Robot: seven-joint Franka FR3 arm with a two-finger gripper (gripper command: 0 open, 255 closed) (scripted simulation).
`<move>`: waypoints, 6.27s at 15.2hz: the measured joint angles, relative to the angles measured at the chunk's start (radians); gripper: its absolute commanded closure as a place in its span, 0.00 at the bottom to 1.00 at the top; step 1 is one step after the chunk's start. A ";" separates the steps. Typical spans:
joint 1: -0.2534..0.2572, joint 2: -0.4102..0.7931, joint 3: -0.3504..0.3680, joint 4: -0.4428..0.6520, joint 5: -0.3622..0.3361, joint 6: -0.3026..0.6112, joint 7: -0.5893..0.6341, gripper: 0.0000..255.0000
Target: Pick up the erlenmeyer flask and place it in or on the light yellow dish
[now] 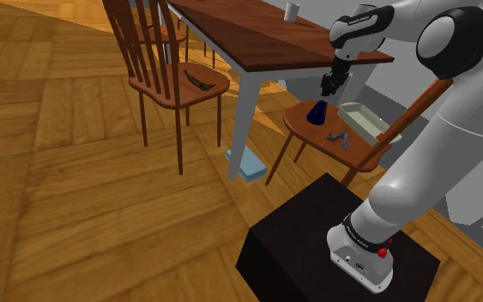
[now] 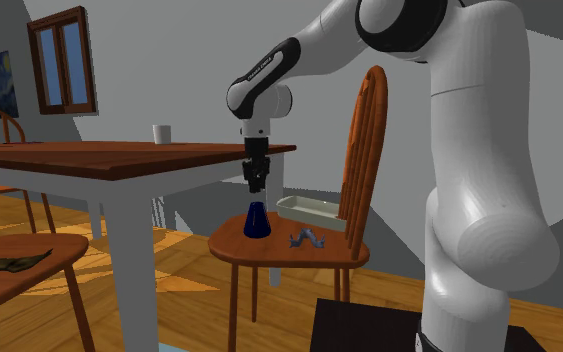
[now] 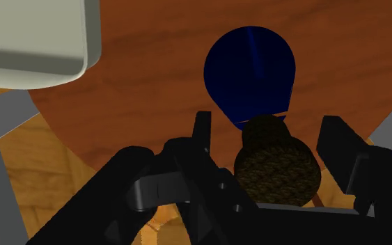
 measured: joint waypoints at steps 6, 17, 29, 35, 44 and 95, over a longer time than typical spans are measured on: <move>0.000 0.000 0.000 0.000 0.000 0.000 0.000 1.00; 0.004 -0.024 0.000 0.071 -0.014 -0.092 0.009 1.00; 0.004 -0.036 0.000 0.215 -0.021 -0.247 0.011 1.00; -0.023 -0.030 -0.023 0.291 -0.016 -0.317 -0.038 1.00; -0.150 0.023 -0.123 0.422 0.025 -0.404 -0.261 1.00; -0.311 0.144 -0.201 0.302 0.122 -0.195 -0.523 0.00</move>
